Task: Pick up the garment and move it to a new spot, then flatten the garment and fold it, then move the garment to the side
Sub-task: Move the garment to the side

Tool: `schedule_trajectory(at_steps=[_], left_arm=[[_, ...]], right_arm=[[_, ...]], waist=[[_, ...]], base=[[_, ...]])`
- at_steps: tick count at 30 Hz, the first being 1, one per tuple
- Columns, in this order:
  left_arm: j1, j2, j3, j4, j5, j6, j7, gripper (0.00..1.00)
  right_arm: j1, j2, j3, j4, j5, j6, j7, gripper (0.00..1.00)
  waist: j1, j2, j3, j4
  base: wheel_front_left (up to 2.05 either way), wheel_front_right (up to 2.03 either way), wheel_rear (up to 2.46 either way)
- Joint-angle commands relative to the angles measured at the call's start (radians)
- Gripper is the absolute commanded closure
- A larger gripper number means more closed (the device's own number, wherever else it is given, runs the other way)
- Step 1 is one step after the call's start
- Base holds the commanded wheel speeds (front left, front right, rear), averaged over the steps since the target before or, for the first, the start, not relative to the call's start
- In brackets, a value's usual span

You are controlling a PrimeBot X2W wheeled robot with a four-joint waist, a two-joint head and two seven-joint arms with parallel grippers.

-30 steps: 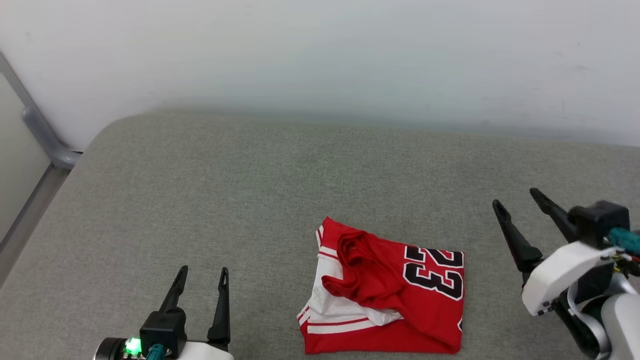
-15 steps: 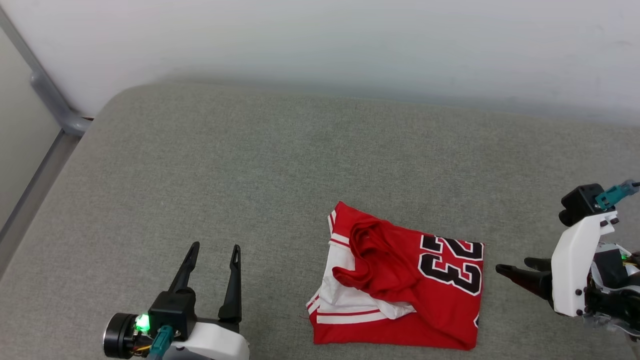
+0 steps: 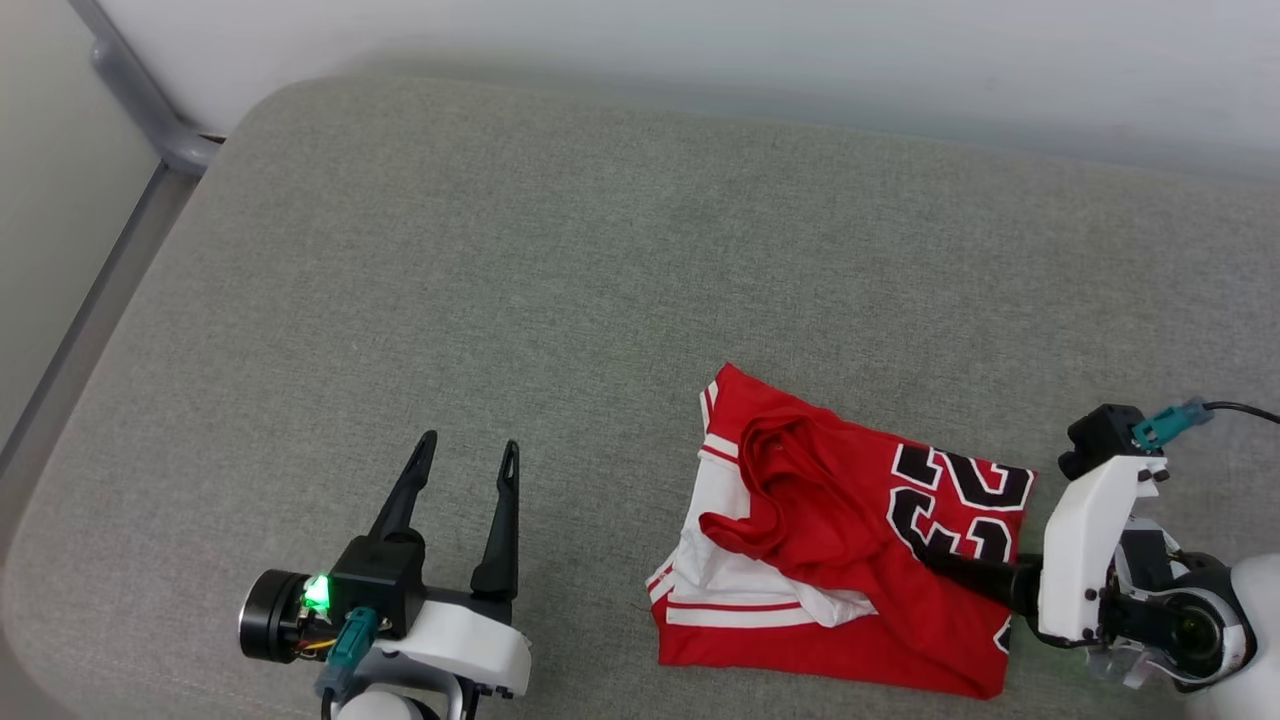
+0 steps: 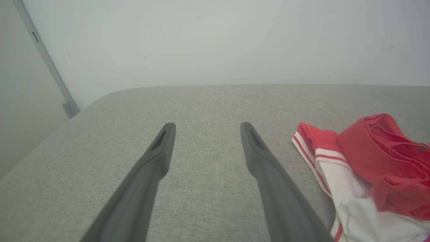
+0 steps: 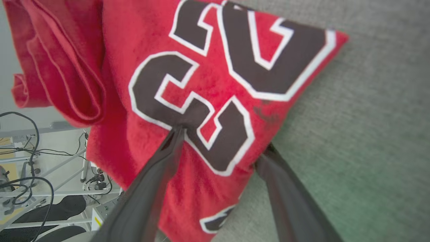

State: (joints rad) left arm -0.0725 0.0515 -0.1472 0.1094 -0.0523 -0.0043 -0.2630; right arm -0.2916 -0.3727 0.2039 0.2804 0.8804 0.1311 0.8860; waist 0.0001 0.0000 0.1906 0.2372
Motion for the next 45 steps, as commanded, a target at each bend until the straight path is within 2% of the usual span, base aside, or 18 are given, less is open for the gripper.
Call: schedule_trajectory(at_steps=[1,6,7,8,13,17,21,27,36,41,45], left_arm=[[-0.016,-0.001,-0.002,0.003,-0.005,0.006,-0.002,0.00],[-0.024,-0.001,-0.019,0.010,-0.011,0.010,-0.002,0.00],[-0.025,-0.002,-0.020,0.010,-0.013,0.011,-0.002,0.00],[-0.025,-0.002,-0.022,0.011,-0.013,0.014,-0.002,0.00],[0.001,-0.001,-0.016,0.017,-0.008,0.021,-0.002,0.00],[0.021,0.000,0.006,0.015,-0.004,0.026,-0.002,0.00],[0.044,0.005,0.023,0.008,0.000,0.024,-0.002,0.00],[0.067,0.006,0.053,-0.024,-0.003,0.026,-0.002,0.00],[0.023,0.028,0.106,-0.091,0.014,0.026,-0.002,0.00],[-0.022,0.052,0.119,-0.129,0.032,0.022,-0.002,0.00],[-0.059,0.074,0.120,-0.154,0.048,0.019,-0.002,0.00]], right_arm=[[-0.003,0.021,0.012,0.025,-0.005,-0.001,-0.013,0.00],[-0.004,0.043,0.059,0.068,-0.020,-0.001,-0.083,0.01],[-0.004,0.044,0.064,0.071,-0.017,-0.001,-0.101,0.71],[-0.005,0.040,0.076,0.072,-0.013,-0.001,-0.111,1.00],[-0.037,0.014,0.114,0.052,0.004,-0.001,-0.188,1.00],[-0.072,-0.017,0.171,0.005,0.004,-0.001,-0.244,1.00],[-0.110,-0.079,0.258,-0.061,-0.018,-0.001,-0.281,1.00],[-0.180,-0.198,0.354,-0.144,-0.038,-0.001,-0.273,1.00],[-0.319,-0.358,0.417,-0.182,-0.053,-0.001,-0.226,1.00],[-0.399,-0.442,0.401,-0.140,-0.096,-0.001,-0.253,1.00],[-0.467,-0.491,0.388,-0.066,-0.139,-0.001,-0.266,1.00]], waist=[[-0.0001,0.0000,0.008,0.009],[-0.0001,0.0000,0.012,0.022],[-0.0001,0.0000,0.011,0.023],[-0.0001,0.0000,0.008,0.024],[-0.0001,0.0000,-0.018,0.014],[-0.0001,0.0000,-0.050,-0.023],[-0.0001,0.0000,-0.078,-0.075],[-0.0001,0.0000,-0.077,-0.192],[-0.0001,0.0000,0.042,-0.381],[-0.0001,0.0000,0.132,-0.439],[-0.0001,0.0000,0.209,-0.459]], base=[[0.00,0.00,0.00],[0.00,0.00,0.00],[0.00,0.00,0.00],[0.00,0.00,0.00],[0.00,0.00,0.00],[0.00,0.00,0.00],[0.00,0.00,0.00],[0.00,0.00,0.00],[0.00,0.00,0.00],[0.00,0.00,0.00],[0.00,0.00,0.00]])
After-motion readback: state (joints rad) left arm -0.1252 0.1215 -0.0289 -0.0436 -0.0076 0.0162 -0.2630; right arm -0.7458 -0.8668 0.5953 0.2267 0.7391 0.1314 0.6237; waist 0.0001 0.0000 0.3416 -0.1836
